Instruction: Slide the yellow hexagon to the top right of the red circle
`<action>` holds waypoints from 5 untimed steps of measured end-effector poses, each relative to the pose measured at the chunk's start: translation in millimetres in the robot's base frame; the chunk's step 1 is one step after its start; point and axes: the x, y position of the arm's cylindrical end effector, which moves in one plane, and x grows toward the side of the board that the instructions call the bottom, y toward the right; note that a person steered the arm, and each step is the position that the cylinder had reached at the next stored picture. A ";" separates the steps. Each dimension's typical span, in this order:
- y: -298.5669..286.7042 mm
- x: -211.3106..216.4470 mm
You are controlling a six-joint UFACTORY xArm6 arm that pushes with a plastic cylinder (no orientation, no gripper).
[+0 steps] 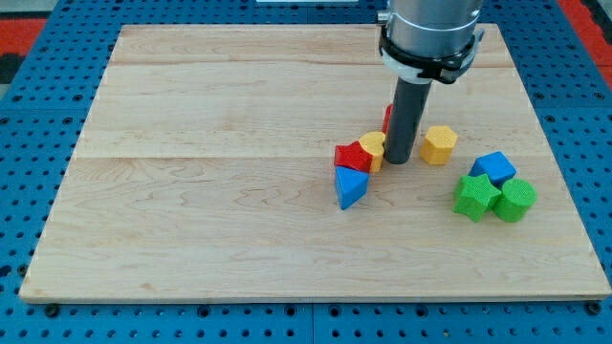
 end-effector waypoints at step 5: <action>65.3 15.9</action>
